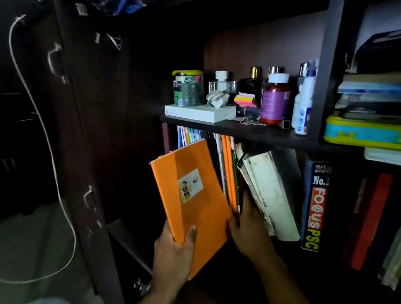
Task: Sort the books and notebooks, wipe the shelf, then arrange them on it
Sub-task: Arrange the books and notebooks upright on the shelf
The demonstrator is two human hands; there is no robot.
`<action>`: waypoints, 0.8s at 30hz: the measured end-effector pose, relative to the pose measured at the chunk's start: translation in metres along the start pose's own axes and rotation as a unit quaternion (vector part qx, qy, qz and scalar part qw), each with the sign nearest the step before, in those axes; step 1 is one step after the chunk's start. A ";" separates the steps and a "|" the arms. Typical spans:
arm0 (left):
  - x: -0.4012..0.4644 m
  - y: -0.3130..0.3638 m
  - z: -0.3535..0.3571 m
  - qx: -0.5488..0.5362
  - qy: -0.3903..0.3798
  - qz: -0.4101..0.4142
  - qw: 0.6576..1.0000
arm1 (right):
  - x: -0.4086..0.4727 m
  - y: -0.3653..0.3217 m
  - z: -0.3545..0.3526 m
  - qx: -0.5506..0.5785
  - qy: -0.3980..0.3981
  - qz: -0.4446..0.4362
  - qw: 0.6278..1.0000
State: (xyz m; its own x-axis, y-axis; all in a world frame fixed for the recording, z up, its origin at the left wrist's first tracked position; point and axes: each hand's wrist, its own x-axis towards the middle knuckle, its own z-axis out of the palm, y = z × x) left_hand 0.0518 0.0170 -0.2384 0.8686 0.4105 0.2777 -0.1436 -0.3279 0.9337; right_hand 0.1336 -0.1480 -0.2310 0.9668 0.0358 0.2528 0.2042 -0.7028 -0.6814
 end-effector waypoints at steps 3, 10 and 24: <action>0.001 -0.001 0.001 0.005 0.012 0.023 1.000 | 0.013 0.001 0.006 0.043 0.025 0.023 0.998; -0.001 -0.002 0.003 0.022 0.007 0.032 0.999 | 0.018 0.004 0.006 0.031 0.055 0.018 0.998; -0.010 0.007 0.003 0.050 -0.048 0.051 0.996 | 0.015 -0.002 0.001 0.090 0.158 0.072 0.981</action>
State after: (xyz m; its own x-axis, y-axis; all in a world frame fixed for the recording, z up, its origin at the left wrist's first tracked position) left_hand 0.0436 0.0080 -0.2352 0.8944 0.2884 0.3419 -0.1889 -0.4494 0.8731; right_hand 0.1480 -0.1455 -0.2269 0.8978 -0.2958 0.3263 0.1213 -0.5463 -0.8288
